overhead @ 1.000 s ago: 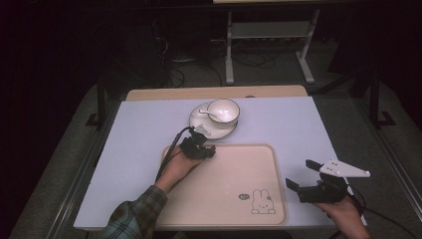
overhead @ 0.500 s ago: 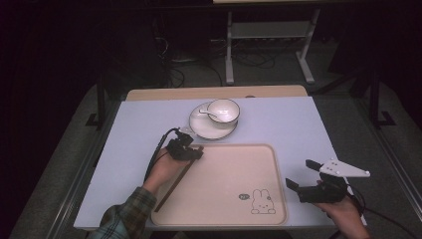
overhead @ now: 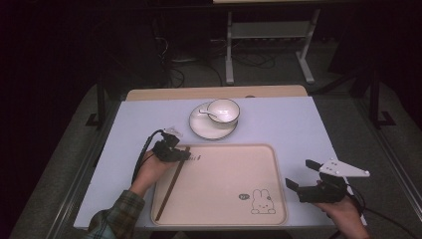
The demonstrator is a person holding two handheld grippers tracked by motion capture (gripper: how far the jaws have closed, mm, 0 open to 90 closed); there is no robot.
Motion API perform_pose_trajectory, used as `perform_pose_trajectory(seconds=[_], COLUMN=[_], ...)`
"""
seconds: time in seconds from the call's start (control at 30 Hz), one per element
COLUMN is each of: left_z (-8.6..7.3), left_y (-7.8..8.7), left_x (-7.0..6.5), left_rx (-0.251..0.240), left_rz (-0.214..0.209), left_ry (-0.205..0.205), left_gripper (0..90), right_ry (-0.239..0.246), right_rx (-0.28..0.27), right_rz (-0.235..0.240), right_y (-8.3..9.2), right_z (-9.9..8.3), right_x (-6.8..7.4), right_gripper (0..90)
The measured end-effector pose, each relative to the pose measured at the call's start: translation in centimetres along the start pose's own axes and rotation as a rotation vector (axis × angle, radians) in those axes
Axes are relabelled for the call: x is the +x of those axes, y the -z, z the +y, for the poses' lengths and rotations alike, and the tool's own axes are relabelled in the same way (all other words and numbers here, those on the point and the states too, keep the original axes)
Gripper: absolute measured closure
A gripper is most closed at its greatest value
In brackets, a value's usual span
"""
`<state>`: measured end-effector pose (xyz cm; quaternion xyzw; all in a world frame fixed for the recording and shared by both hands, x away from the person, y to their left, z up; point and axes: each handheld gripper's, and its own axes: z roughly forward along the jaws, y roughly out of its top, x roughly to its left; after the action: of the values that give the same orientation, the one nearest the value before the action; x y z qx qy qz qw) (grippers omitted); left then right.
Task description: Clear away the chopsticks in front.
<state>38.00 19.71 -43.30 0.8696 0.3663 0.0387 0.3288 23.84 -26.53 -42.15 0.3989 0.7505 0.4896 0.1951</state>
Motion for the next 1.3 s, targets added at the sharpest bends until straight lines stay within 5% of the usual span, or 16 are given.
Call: perform_pose_trajectory(seconds=[0.57,0.8,1.0,1.3], left_z=[-2.1,-1.9,-2.4,-4.8], left_y=[1.9,2.4,4.0,7.2], left_x=[2.0,1.7,0.6,-0.6], left_rx=[0.009,-0.017,-0.075,-0.194], left_rz=[0.046,0.033,0.024,0.082], left_ry=[0.044,0.032,0.003,-0.045], left_gripper=[89.1,84.4,67.1,38.8], right_ry=[0.001,0.000,0.005,0.009], right_rx=[0.001,0.000,0.001,0.003], right_rz=[-0.001,0.001,0.002,0.009], right_y=[0.0,0.0,0.0,-0.1], right_z=[0.0,0.0,0.0,0.0], right_x=[0.0,0.0,0.1,0.1], right_gripper=[1.4,1.4,1.4,1.4])
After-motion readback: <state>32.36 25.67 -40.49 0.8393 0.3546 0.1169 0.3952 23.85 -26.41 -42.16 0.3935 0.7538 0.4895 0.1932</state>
